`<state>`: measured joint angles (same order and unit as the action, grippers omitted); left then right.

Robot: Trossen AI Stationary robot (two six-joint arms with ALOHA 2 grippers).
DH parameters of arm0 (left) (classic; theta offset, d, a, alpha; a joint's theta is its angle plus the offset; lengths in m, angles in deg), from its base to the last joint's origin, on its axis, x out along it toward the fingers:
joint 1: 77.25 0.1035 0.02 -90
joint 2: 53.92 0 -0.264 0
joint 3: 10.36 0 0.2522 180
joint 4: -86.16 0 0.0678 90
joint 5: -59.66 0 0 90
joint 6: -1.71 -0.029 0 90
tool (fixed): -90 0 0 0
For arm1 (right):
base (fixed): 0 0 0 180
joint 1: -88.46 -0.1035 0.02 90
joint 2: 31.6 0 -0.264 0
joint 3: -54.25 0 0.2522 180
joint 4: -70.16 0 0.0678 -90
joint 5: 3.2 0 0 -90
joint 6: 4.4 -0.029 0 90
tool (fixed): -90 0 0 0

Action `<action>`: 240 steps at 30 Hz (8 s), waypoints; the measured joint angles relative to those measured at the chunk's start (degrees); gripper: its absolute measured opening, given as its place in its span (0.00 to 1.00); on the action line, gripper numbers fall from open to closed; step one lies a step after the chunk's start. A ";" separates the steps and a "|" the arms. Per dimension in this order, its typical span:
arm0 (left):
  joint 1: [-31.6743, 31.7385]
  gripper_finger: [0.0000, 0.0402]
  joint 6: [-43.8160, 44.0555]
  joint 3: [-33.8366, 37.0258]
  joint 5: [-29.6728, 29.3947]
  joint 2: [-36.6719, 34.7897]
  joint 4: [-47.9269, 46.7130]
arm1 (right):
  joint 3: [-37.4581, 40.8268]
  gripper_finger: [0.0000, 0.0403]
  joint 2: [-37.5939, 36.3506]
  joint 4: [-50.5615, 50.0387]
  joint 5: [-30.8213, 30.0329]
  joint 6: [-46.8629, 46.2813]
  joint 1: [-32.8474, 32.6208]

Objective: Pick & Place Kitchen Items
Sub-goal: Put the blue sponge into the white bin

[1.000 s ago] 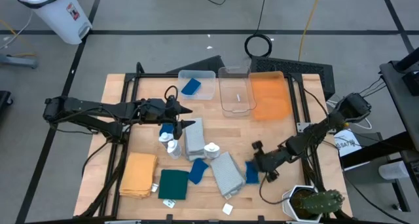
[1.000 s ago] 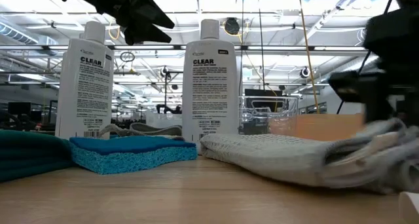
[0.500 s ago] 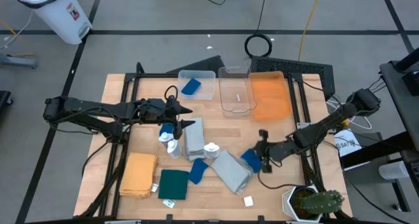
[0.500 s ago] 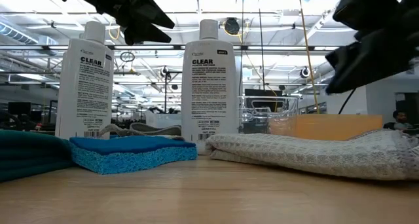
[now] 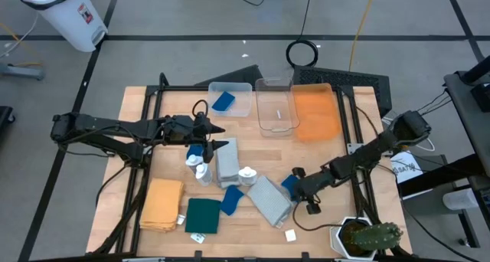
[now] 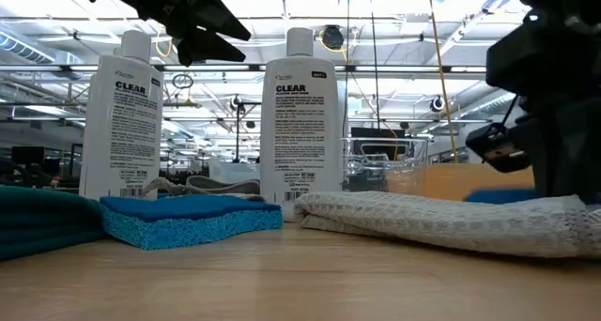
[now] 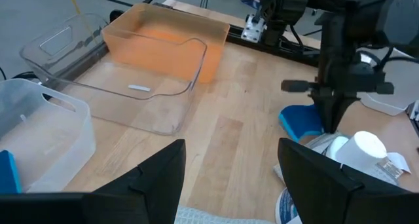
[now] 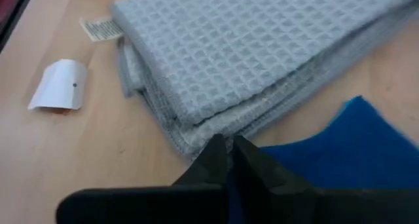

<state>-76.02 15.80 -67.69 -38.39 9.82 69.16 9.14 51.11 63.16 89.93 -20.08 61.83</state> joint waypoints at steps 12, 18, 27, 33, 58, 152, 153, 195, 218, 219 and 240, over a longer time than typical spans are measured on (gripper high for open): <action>0.00 0.61 -0.09 0.00 0.00 0.00 -0.09 | -0.96 0.00 -0.06 11.03 14.82 3.07 -0.02; -0.04 0.61 -0.09 0.00 0.00 0.02 -0.83 | -0.98 0.00 -6.44 -7.01 3.88 2.61 0.05; -0.04 0.61 -0.11 0.00 0.00 0.02 -1.17 | -1.12 0.00 -8.00 -23.09 -2.21 -0.15 0.42; -0.04 0.61 0.13 0.00 0.00 0.02 -1.01 | -0.94 0.00 -10.74 -25.11 -13.49 7.66 1.34; -0.92 0.61 0.24 0.00 0.02 0.02 -1.11 | 1.71 0.75 -15.85 -23.31 -20.87 -4.25 1.57; 1.08 0.08 2.07 -19.86 11.25 32.94 20.10 | -2.16 0.10 -16.52 12.13 -45.13 50.89 10.54; 1.33 0.05 1.97 -19.85 11.24 32.54 20.23 | -2.16 0.11 -16.56 12.29 -45.13 50.88 10.54; 36.45 0.03 21.71 4.90 9.49 19.21 25.07 | -2.14 0.46 -17.46 19.99 -58.48 41.84 7.54; 36.13 0.39 22.17 5.11 4.94 19.21 21.53 | -2.14 0.44 -17.46 20.03 -58.44 41.89 7.56; 36.13 0.41 22.14 5.11 4.94 19.21 21.51 | -2.14 0.45 -17.46 20.03 -58.44 41.89 7.56; 34.69 0.49 15.27 3.28 11.47 6.85 24.37 | -2.18 0.45 -17.46 20.03 -58.44 41.87 7.55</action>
<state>-41.32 31.06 -64.41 -26.92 16.67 93.53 6.95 33.65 83.19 31.49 21.80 69.39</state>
